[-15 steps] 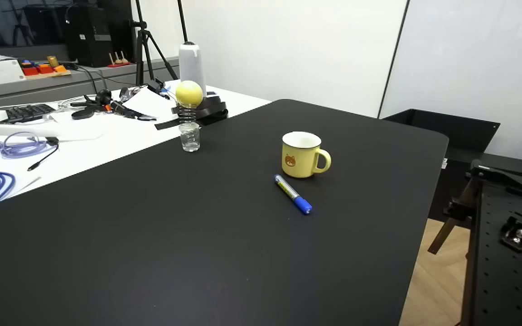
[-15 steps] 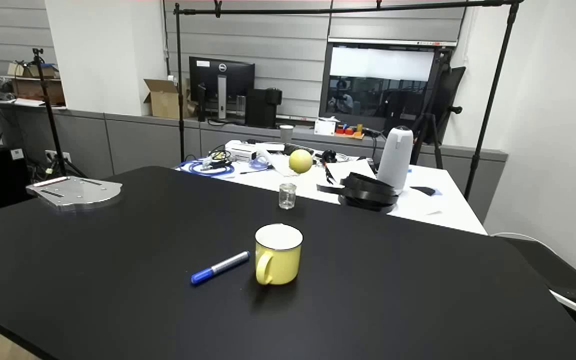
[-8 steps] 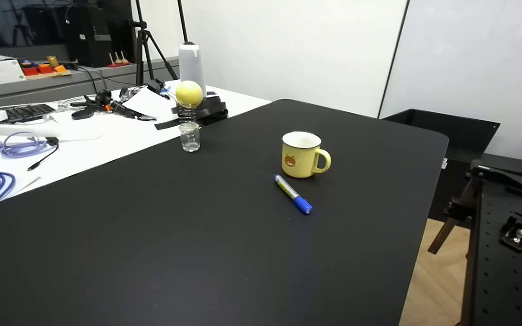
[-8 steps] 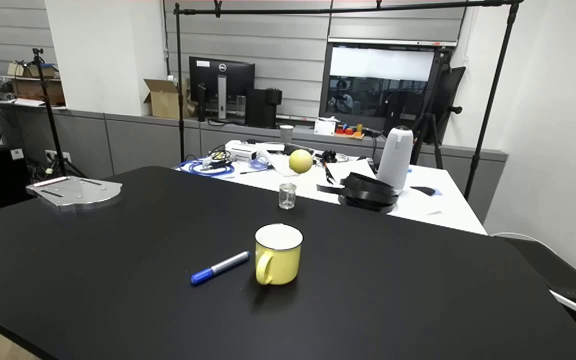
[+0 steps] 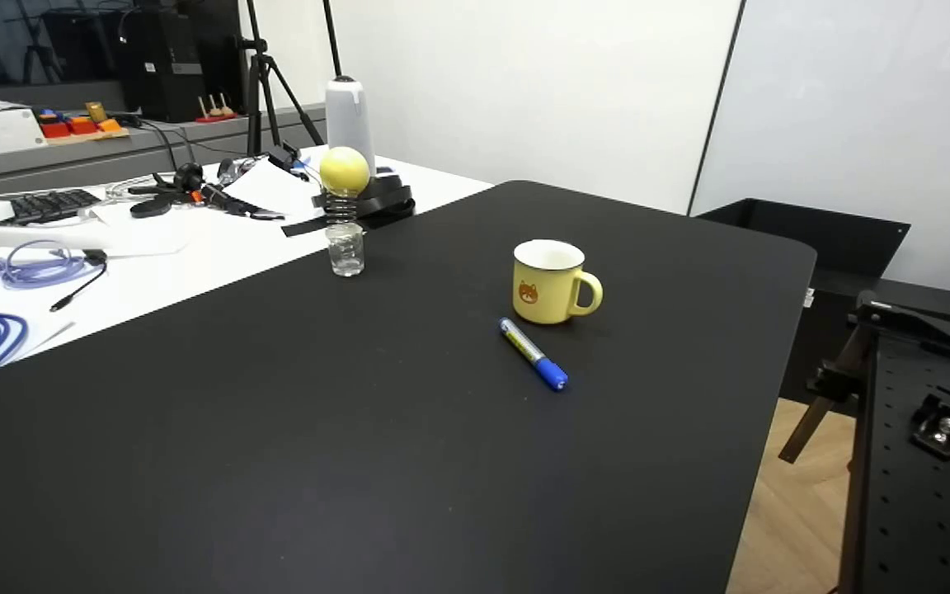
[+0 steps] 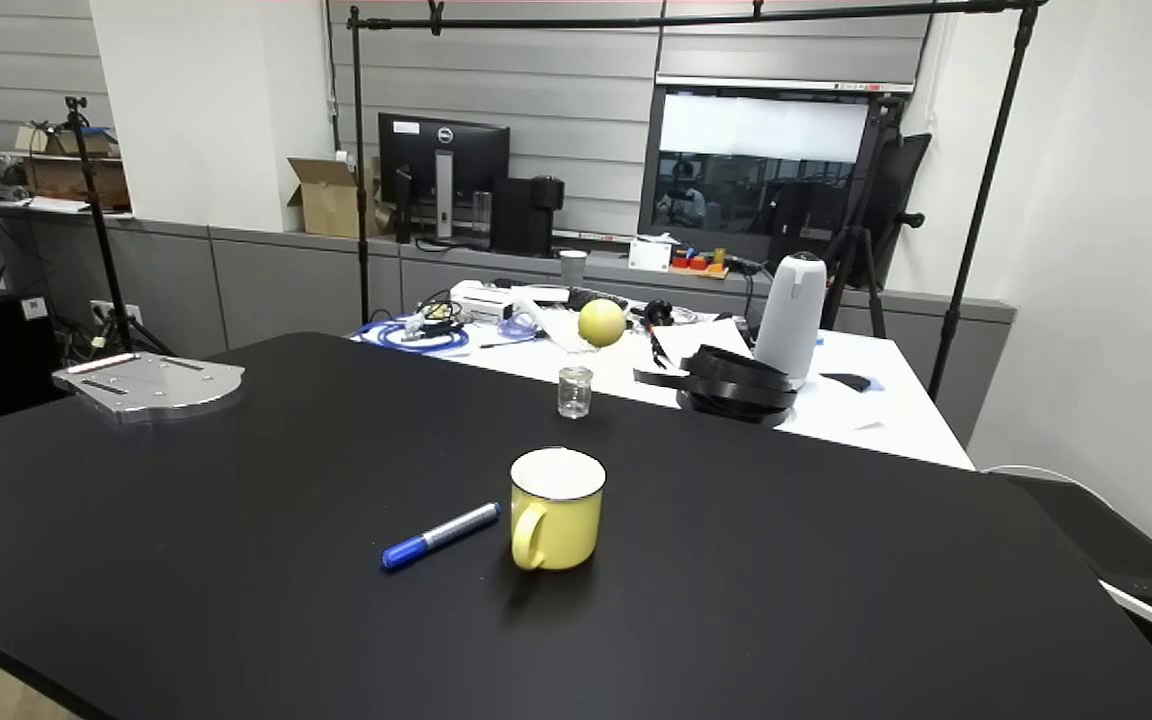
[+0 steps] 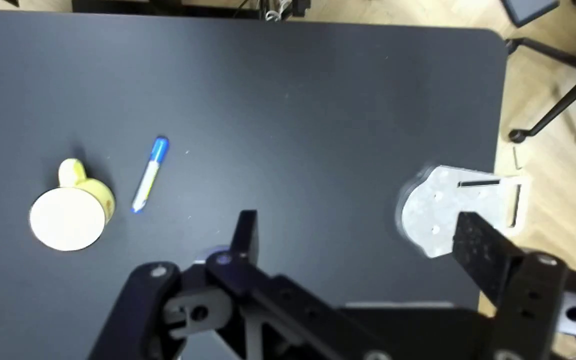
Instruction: Put the blue marker inside the yellow mug
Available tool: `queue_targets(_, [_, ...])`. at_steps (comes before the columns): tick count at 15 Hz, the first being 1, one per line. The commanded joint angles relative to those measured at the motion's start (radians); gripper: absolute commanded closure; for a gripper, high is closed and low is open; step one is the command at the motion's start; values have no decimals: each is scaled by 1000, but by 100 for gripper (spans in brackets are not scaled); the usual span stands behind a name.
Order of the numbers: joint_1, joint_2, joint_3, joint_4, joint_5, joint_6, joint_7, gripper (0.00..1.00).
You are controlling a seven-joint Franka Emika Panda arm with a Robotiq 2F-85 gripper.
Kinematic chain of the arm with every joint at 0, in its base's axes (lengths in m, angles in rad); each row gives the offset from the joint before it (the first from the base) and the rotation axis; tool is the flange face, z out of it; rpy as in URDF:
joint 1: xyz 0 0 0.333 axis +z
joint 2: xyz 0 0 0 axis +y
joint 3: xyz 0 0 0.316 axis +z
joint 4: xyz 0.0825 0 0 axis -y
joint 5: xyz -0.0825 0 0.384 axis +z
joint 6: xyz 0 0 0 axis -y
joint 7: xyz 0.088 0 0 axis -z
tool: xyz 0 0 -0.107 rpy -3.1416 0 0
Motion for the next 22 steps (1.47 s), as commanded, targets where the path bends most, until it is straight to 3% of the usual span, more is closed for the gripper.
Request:
queue_targets(1, [-59,-1,-1,-61,-55,172,68,0])
queue_targets(8, [-143,86,-49,-210,-70,515,136,0])
queue_targets(9, [-128,71,-50,-186,-79,468,84,0])
queue_targets(15, [-147,98,-57,-204,-104,507,134,0])
queue_targets(22, [-161,260,-119,-178,-61,576,86,0])
